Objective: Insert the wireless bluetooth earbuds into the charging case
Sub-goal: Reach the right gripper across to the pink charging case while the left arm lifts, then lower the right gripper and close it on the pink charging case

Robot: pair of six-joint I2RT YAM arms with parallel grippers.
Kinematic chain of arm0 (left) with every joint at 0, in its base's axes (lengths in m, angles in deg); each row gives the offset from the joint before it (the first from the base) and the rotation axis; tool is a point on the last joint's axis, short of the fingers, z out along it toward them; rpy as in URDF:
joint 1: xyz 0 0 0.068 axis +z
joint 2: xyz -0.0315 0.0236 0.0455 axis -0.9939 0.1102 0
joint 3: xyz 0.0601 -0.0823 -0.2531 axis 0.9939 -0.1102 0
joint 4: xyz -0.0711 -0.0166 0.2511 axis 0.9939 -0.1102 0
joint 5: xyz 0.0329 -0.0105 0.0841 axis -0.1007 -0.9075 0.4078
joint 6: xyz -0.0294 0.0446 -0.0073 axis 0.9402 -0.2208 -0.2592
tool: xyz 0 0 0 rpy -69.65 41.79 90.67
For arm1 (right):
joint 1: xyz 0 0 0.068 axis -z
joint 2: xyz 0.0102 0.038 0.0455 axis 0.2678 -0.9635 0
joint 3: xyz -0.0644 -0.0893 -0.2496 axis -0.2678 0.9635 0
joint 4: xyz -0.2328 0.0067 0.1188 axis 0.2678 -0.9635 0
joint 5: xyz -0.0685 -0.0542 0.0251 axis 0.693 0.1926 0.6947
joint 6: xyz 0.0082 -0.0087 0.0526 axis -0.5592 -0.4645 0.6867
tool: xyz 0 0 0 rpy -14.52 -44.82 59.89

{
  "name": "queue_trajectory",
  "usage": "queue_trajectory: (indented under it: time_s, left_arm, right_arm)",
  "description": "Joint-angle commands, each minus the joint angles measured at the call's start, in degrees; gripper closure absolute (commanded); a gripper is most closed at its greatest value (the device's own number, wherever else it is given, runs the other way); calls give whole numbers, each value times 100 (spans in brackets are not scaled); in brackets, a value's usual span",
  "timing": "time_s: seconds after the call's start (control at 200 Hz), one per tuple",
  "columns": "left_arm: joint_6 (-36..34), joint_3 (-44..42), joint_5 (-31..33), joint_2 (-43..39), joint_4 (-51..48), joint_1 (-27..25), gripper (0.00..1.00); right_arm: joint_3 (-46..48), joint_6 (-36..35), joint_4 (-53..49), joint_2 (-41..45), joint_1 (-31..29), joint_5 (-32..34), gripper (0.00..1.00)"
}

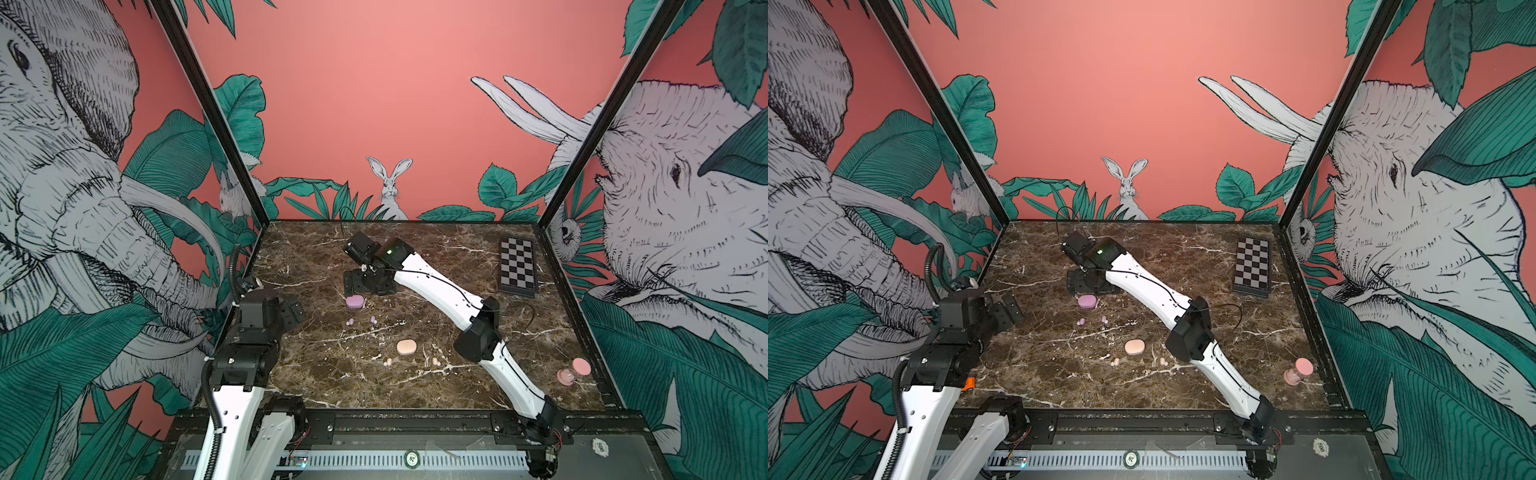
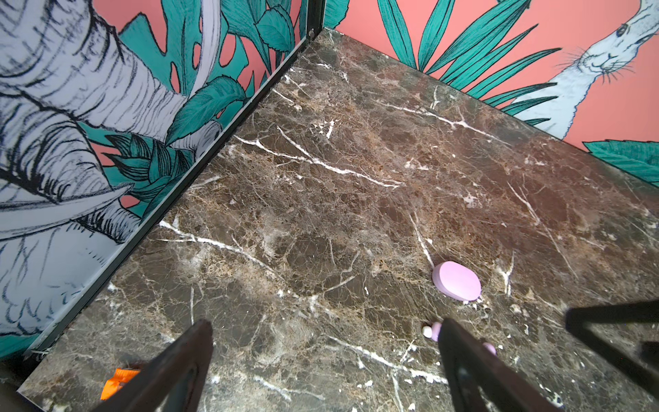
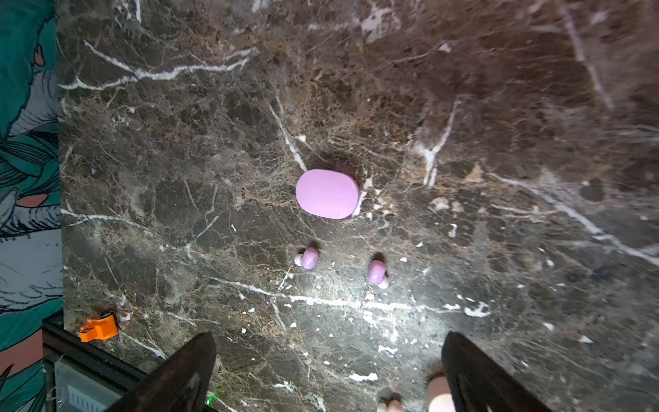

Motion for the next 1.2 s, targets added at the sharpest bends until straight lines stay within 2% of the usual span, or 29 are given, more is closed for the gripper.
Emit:
queue_trajectory:
  time_s: [0.0, 0.21, 0.45, 0.845, 1.195]
  left_arm:
    - [79, -38, 84, -35, -76, -41, 1]
    - [80, -43, 67, 3, -58, -51, 1]
    - [80, -52, 47, 29, -43, -64, 1]
    - [87, -43, 41, 88, -32, -85, 1]
    - [89, -32, 49, 120, -23, -107, 1]
  right_arm:
    - [-37, -26, 472, -252, -106, -403, 2]
    - [-157, -80, 663, -583, -148, -118, 3]
    - [-248, -73, 796, -1046, -140, 206, 10]
    - [-437, -535, 964, -1403, -140, 1016, 15]
    - [-472, -676, 1273, -1611, -136, 775, 17]
